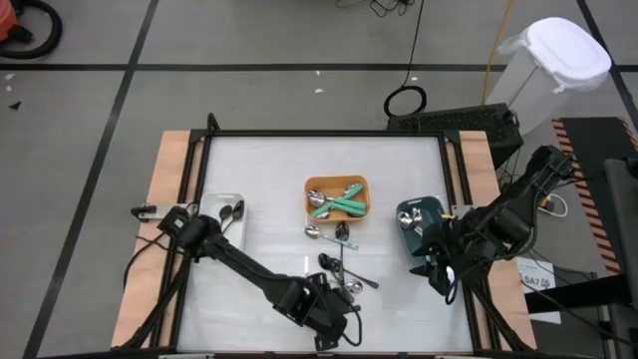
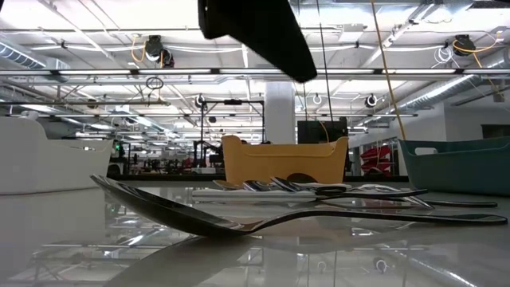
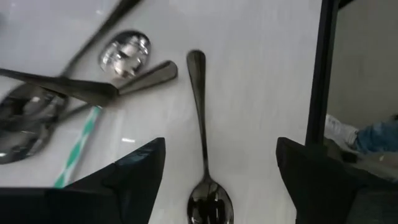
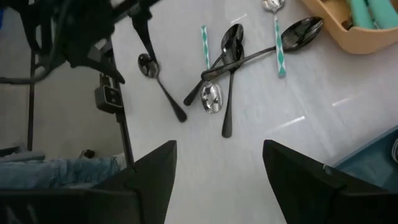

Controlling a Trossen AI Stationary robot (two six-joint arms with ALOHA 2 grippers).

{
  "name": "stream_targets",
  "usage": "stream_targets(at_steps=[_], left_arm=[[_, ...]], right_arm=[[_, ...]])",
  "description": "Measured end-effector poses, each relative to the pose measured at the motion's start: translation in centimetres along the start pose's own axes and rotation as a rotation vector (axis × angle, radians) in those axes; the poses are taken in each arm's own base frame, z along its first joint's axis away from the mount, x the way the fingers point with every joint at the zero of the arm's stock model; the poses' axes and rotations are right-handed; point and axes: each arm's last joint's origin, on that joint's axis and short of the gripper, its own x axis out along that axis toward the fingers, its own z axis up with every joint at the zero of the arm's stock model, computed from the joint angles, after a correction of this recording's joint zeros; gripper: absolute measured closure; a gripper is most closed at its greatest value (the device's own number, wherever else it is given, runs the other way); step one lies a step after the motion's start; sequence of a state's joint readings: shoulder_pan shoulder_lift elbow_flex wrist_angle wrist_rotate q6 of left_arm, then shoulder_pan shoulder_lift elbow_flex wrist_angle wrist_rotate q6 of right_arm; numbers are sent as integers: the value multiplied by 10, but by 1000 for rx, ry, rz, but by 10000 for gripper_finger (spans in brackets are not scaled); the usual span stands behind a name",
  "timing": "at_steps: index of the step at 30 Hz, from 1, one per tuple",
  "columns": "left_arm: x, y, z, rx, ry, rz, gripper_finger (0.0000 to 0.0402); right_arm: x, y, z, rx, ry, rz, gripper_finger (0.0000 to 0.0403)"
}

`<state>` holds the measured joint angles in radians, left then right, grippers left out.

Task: Sort silverware by color (type)
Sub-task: Put the black spoon into the white bin

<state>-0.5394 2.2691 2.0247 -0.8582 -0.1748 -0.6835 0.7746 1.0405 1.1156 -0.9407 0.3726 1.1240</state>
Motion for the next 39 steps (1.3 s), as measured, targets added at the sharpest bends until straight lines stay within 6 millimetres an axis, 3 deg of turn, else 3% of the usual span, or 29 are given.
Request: stream_targets(at_steps=[5,12,18,31,39], left_arm=[[20,-5,-6,13,-1,4,130],[28,-4,-5,9,-3,7,159],[49,-5,-11,-52,30,-15,180],[27,-6,-5,-28,42,64,217],[60,-3,-20,-32,110,105,218]], right_arm=[[0,-1,0,5,-17,-18,171],[0,-1,-1,12,-12,-19,171],[-2,0,-5,9,1,-13,171],[-3,0,-8,15,12,-16,171],[-3,0,-8,20,9,-15,171]])
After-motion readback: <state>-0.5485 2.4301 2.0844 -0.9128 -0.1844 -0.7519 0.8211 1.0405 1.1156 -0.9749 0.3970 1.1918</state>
